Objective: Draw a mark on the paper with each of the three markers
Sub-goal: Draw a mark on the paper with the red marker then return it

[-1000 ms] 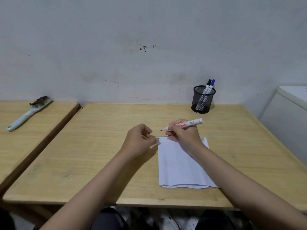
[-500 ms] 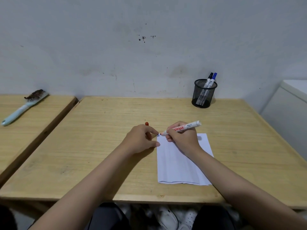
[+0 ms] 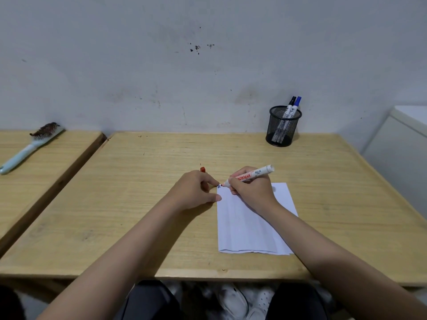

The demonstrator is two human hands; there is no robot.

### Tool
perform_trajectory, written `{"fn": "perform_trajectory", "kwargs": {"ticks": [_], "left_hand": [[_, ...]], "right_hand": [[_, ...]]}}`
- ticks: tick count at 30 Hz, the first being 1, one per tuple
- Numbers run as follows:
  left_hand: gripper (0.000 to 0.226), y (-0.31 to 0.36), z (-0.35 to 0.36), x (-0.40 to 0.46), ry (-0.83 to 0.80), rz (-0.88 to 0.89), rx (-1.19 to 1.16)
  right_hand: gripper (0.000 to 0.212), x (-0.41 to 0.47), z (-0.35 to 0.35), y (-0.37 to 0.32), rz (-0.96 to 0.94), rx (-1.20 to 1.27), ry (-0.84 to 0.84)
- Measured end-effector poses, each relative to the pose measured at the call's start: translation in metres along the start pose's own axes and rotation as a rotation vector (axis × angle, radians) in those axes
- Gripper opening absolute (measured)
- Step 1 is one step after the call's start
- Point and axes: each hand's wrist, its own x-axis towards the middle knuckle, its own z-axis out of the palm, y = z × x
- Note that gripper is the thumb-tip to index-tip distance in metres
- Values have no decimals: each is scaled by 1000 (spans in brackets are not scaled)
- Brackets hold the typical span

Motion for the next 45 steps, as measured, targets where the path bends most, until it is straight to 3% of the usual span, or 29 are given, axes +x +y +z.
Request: {"fn": "perform_trajectory", "kwargs": {"ticks": [8, 12, 17, 23, 25, 28, 31, 35, 39, 45], "left_hand": [[38, 3, -1, -2, 6, -5, -3], [38, 6, -1, -5, 29, 10, 48], [44, 0, 1, 2, 261, 119, 59], [24, -1, -2, 26, 226, -12, 72], [18, 2, -5, 27, 267, -50, -11], [11, 11, -13, 22, 301, -82, -365], [12, 22, -20, 13, 236, -53, -710], [13, 32, -24, 7, 171, -39, -964], [14, 38, -26, 4, 126, -7, -1090], [18, 52, -27, -1, 87, 75, -1087]], "right_hand": [[4, -2, -1, 0, -5, 17, 21], [7, -2, -2, 0, -30, 152, 101], [10, -4, -4, -5, 20, 277, 124], [6, -5, -6, -12, 83, 315, 82], [5, -6, -7, -17, 82, 330, 86], [4, -8, -8, -29, 44, 329, 99], [6, -10, -9, -45, -36, 383, 110], [7, -10, -12, -62, -101, 448, 116], [9, -12, -15, -70, -137, 437, 86], [13, -15, -19, -80, -166, 379, -10]]}}
